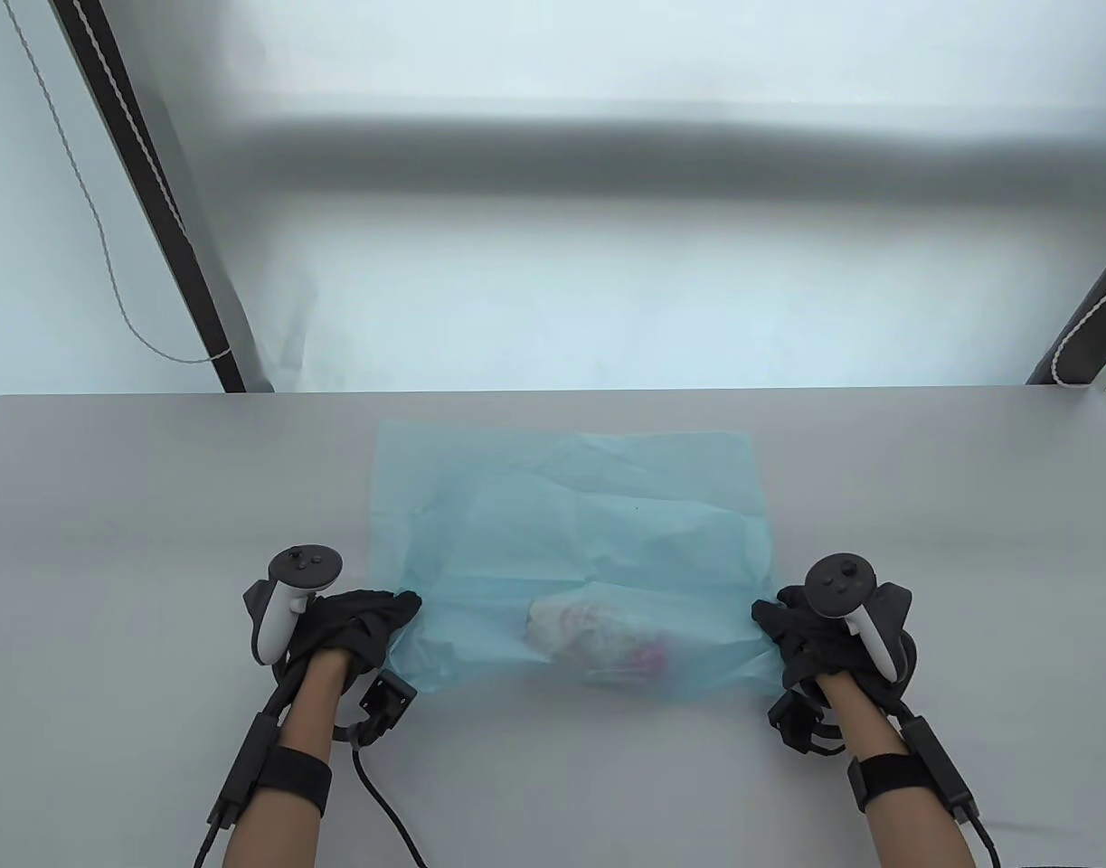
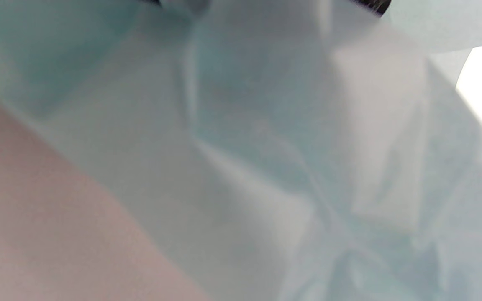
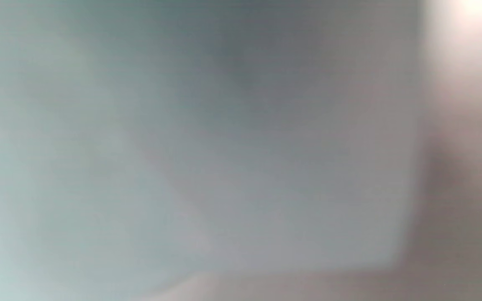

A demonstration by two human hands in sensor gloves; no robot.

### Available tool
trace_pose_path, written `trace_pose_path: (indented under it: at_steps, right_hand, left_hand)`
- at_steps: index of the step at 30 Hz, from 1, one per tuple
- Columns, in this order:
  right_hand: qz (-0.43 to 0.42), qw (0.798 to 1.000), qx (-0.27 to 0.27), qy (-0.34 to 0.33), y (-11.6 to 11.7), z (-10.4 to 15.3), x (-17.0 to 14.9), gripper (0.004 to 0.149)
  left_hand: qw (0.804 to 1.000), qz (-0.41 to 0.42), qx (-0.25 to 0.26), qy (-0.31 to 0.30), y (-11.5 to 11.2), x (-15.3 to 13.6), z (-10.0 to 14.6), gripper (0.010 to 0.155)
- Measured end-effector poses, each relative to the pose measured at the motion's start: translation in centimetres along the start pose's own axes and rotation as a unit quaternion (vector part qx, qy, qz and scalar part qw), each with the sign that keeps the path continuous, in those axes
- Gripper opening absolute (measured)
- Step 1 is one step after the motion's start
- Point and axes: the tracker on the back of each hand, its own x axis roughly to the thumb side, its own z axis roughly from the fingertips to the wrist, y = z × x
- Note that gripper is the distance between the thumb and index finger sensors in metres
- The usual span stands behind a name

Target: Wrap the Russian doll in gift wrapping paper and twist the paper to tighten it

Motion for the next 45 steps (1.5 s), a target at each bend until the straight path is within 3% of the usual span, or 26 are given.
trace_pose_path:
  at_steps: [5,9,14,16,19,21,24,30,36,40,45]
  right_hand:
    - [-0.003,1.0,0.003,0.001,-0.5,0.2,-0.2,0.045]
    - [-0.011,1.0,-0.013,-0.023,-1.6,1.0,0.3,0.064]
    - [0.0,0.994,-0.058,-0.088,-5.0,3.2,1.7,0.082]
    - [0.018,0.989,-0.082,-0.119,-6.5,4.6,2.6,0.084]
    - [0.05,0.979,-0.09,-0.176,-7.3,7.3,4.9,0.084]
    - [0.07,0.967,-0.072,-0.234,-6.2,9.4,7.3,0.083]
    - [0.09,0.955,-0.021,-0.283,-3.8,11.2,10.2,0.081]
    - [0.125,0.936,0.03,-0.328,1.2,12.0,14.0,0.083]
    - [0.196,0.921,0.02,-0.336,4.6,11.4,14.6,0.092]
    - [0.29,0.897,0.012,-0.332,6.4,10.9,14.2,0.103]
    - [0.31,0.891,0.009,-0.333,7.7,10.3,13.6,0.108]
  left_hand:
    - [1.0,0.007,0.03,0.002,1.0,-0.6,0.8,0.059]
    - [0.998,0.015,0.061,-0.027,1.9,-0.9,2.5,0.064]
    - [0.989,-0.02,0.082,-0.124,3.1,0.3,6.8,0.072]
    - [0.978,-0.073,0.103,-0.166,3.1,1.5,9.2,0.075]
    - [0.95,-0.164,0.083,-0.252,1.5,4.0,12.3,0.077]
    - [0.923,-0.233,0.069,-0.299,-1.2,6.0,13.5,0.079]
    - [0.899,-0.287,0.047,-0.327,-5.3,7.9,13.9,0.082]
    - [0.868,-0.362,0.015,-0.34,-12.8,9.8,11.5,0.088]
    - [0.839,-0.448,-0.006,-0.309,-16.0,10.6,9.0,0.099]
    - [0.809,-0.512,-0.022,-0.287,-17.4,10.8,7.1,0.103]
    - [0.798,-0.534,-0.011,-0.281,-18.5,10.2,6.0,0.105]
